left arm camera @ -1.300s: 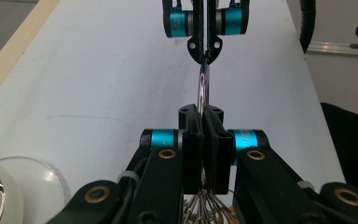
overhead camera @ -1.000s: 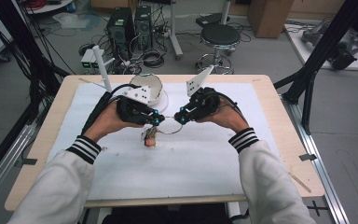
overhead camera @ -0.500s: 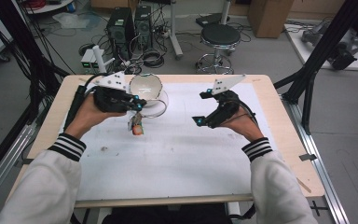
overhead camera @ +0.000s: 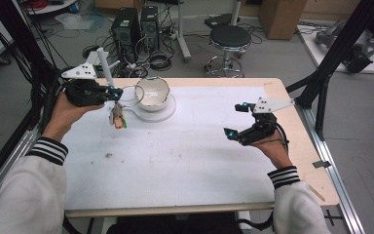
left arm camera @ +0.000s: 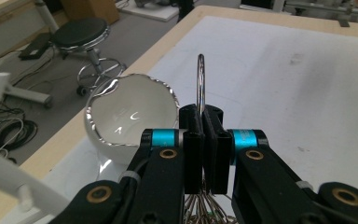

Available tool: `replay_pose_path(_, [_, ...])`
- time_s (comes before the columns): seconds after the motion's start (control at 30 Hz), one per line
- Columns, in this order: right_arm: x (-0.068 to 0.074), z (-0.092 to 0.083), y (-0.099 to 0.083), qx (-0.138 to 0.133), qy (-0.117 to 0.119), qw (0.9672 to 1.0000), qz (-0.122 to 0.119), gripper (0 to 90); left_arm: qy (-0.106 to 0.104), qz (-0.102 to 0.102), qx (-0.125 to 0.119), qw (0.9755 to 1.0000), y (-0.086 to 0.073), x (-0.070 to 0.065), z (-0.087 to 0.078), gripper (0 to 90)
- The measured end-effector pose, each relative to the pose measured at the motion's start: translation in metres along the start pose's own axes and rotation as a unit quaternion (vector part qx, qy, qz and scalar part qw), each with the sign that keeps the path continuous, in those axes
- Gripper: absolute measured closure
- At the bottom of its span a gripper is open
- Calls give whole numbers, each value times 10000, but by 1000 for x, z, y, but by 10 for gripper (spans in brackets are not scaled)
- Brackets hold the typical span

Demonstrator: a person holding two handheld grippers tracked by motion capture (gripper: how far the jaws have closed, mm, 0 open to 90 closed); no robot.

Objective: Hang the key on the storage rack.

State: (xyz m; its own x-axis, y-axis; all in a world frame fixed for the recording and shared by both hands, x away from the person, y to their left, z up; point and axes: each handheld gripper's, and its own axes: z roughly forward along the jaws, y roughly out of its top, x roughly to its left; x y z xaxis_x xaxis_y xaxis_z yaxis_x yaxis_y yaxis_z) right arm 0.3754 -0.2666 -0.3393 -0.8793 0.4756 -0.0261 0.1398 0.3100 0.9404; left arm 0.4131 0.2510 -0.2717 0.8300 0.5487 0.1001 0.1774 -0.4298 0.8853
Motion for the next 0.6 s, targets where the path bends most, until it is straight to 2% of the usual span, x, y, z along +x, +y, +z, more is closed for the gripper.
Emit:
replay_pose_path(0.07, [0,-5,-5,-10,-126,9999,-9,9,96,-36,7,9999,-2,4,-4,869])
replay_pose_path(0.1, [1,-7,-8,-102,-209,9997,-50,9,136,-73,-5,9999,-4,6,-5,869])
replay_pose_path(0.13, [1,-7,-8,-102,-209,9997,-50,9,174,-96,-10,9998,-5,7,-6,869])
replay_pose_path(0.17, [3,-12,-13,-271,-251,9993,53,10,256,-152,-16,9996,-7,12,-8,869])
replay_pose_path(0.2, [3,-14,-17,-319,-271,9991,88,9,256,-152,-16,9996,-7,12,-8,870])
replay_pose_path(0.27, [5,-19,-24,-378,-380,9985,142,9,383,-261,-25,9989,-11,18,-11,869])
replay_pose_path(0.4, [5,-24,-35,-481,-504,9973,238,9,494,-326,-12,9982,-14,24,-14,869])
replay_pose_path(0.47, [5,-28,-46,-603,-628,9955,364,9,563,-376,9,9977,-17,28,-15,869])
replay_pose_path(0.6, [7,-34,-57,-689,-794,9935,443,9,681,-511,38,9964,-23,38,-15,870])
